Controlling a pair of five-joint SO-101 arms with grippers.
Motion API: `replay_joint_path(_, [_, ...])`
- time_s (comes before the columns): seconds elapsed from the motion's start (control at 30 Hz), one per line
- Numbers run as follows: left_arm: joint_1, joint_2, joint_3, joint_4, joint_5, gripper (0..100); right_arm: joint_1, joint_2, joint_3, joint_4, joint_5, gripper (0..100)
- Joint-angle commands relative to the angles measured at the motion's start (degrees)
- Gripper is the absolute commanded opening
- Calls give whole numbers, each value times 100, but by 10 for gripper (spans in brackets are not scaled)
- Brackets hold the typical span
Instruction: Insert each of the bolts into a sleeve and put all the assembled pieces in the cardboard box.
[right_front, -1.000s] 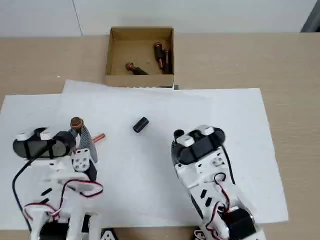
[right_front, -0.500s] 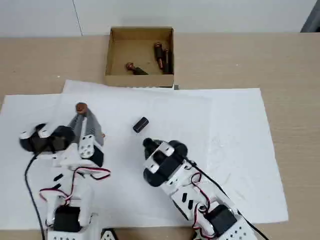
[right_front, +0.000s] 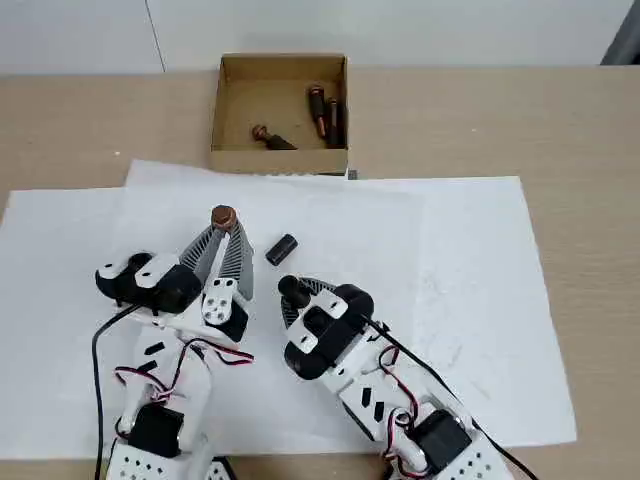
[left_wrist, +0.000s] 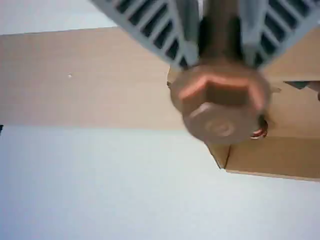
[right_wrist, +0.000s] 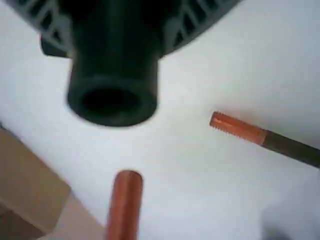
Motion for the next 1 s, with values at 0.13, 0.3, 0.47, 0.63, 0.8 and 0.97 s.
replay_joint_path(0.13, [53,-35,-127,-158,730,6,462,-48,88,426,44,2])
replay_joint_path(0.3, [88,-35,-716,554,1266,6,523,-40,88,497,53,2])
replay_joint_path(0.47, [88,-35,-1349,1547,1802,6,523,-31,88,629,53,2])
replay_joint_path(0.63, [202,-35,-1429,1714,2251,6,215,-40,88,629,132,2])
replay_joint_path(0.8, [607,-35,-1437,1705,2277,6,136,-40,88,620,211,2])
replay_joint_path(0.97, [747,-35,-1446,1714,2277,6,145,-40,88,655,211,2])
